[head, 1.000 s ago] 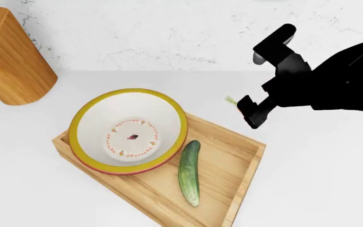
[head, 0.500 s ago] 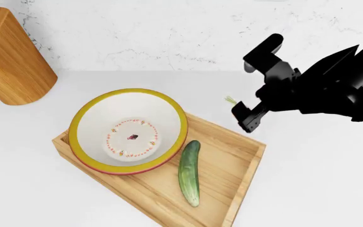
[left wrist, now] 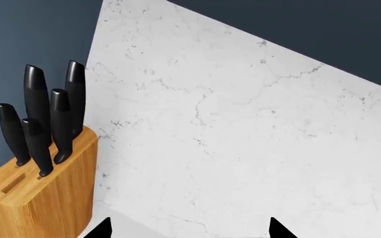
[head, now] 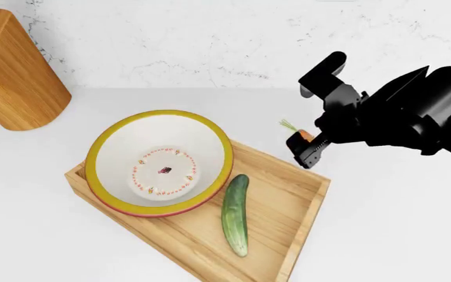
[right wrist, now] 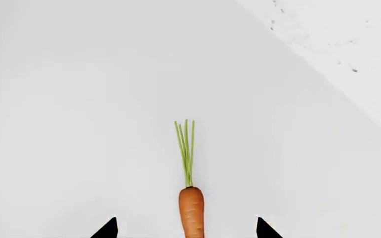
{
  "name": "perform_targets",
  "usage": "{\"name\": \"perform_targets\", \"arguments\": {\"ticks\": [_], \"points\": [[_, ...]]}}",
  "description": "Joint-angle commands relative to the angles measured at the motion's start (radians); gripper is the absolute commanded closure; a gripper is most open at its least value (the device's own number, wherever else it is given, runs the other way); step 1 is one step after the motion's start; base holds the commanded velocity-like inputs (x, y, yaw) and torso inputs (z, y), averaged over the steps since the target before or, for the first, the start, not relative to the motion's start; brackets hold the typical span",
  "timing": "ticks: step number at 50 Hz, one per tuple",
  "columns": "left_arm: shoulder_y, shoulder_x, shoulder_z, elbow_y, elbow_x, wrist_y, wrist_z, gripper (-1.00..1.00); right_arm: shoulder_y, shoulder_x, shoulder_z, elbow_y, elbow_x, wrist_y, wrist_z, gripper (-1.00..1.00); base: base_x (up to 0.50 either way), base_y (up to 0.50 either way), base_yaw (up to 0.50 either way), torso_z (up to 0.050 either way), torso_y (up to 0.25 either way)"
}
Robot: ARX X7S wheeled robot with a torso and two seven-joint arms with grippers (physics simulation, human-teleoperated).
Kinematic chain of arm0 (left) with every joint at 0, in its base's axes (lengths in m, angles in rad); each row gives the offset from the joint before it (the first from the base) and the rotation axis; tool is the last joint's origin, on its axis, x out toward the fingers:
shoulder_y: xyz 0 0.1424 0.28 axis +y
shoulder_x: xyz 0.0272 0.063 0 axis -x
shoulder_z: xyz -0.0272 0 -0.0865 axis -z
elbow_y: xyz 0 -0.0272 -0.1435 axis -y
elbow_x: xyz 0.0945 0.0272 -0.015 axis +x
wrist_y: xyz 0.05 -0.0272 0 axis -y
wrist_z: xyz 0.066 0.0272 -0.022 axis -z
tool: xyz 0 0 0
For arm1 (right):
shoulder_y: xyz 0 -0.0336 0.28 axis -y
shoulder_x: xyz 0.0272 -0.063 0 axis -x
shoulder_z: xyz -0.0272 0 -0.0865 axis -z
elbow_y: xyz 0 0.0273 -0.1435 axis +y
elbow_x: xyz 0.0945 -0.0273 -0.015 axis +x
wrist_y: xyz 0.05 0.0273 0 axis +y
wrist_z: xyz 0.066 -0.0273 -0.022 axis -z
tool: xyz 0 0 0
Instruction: Place the two vegetables and bowl onto the tray for setting up a vegetable dip station.
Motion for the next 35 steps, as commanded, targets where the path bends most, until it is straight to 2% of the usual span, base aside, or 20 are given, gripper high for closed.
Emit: {"name": "perform_targets", "arguments": {"ticks": [1, 25, 26, 35], "points": [[0.0, 0.001, 0.0, 0.002, 0.0, 0.0, -0.002, -1.0, -0.026, -0.008, -0.007, 0.027, -0.012, -0.006, -0.002, -1.0, 0.0, 0.0, 0.0, 0.0, 0.0], [-0.004, 0.002, -0.003, 0.001, -0.004, -0.001, -0.002, -1.0, -0.057, -0.016, -0.017, 0.042, -0.03, -0.006, 0.017, -1.0, 0.0, 0.0, 0.0, 0.0, 0.0], [-0.004, 0.001, -0.004, 0.002, -0.004, 0.0, -0.003, -1.0, -0.057, -0.015, -0.016, 0.041, -0.029, -0.004, 0.021, 1.0, 0.0, 0.0, 0.0, 0.0, 0.0], [-0.004, 0.0, -0.004, 0.005, -0.003, 0.0, -0.003, -1.0, -0.046, -0.003, -0.008, 0.021, -0.021, 0.006, 0.04, 1.0, 0.0, 0.0, 0.0, 0.0, 0.0]]}}
